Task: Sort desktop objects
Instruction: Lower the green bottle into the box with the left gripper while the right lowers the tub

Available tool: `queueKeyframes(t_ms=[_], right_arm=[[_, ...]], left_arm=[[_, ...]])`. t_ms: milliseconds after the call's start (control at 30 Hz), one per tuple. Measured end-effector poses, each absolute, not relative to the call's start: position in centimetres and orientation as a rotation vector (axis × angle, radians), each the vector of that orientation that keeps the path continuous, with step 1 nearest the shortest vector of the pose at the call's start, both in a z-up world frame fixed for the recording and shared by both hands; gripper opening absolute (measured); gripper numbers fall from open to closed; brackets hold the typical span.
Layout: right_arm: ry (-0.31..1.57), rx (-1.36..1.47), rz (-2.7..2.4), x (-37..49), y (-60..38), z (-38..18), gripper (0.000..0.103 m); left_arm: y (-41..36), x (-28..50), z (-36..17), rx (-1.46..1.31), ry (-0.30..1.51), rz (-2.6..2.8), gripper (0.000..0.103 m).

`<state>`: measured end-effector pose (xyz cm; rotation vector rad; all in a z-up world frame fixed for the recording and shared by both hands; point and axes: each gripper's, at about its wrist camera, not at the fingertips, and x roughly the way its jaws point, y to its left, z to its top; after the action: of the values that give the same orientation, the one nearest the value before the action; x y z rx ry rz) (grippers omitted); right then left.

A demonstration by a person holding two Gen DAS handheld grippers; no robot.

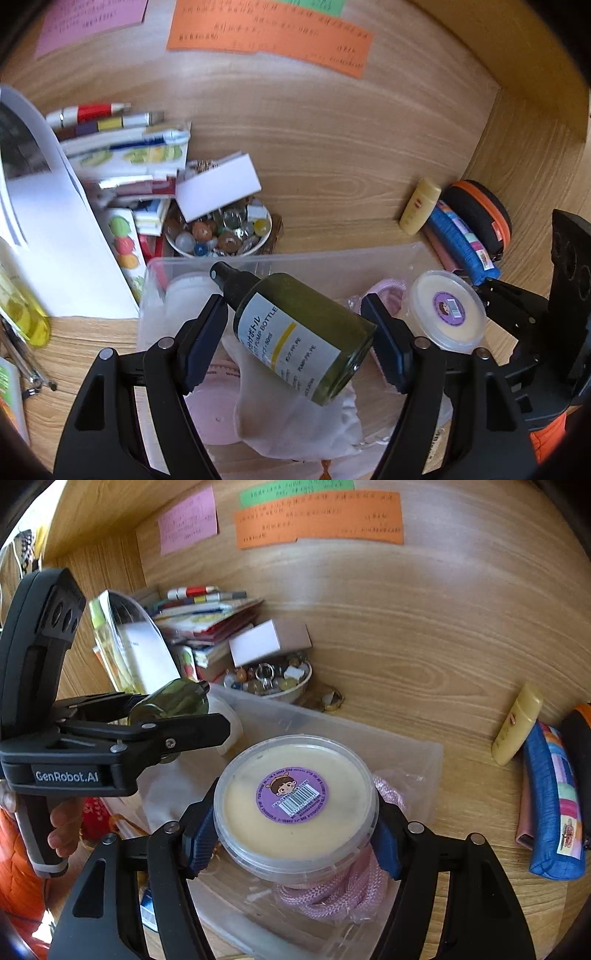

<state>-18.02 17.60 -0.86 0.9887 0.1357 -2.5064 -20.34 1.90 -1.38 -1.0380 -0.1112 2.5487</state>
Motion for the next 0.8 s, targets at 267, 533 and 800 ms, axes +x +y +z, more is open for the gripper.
queueKeyframes(t_ms=[267,533,800], right_arm=[[0.194,1.001,-2.517,-18.1,17.0,-1.6,0.066],[0.265,0.978,-2.514,-17.3,16.0,-1.7,0.066],[0.271,0.97,-2.511,-17.1,15.9,-1.6,0.082]], left_arm=[[2.5,-20.7,-2.5,-1.065,-0.078,2.52,0.074],[2.6,-20.9,-3.3,-1.095,-0.056,2.521,0.074],[2.3,-19.6,-2.0,-1.016,-0.029,2.57,0.078]])
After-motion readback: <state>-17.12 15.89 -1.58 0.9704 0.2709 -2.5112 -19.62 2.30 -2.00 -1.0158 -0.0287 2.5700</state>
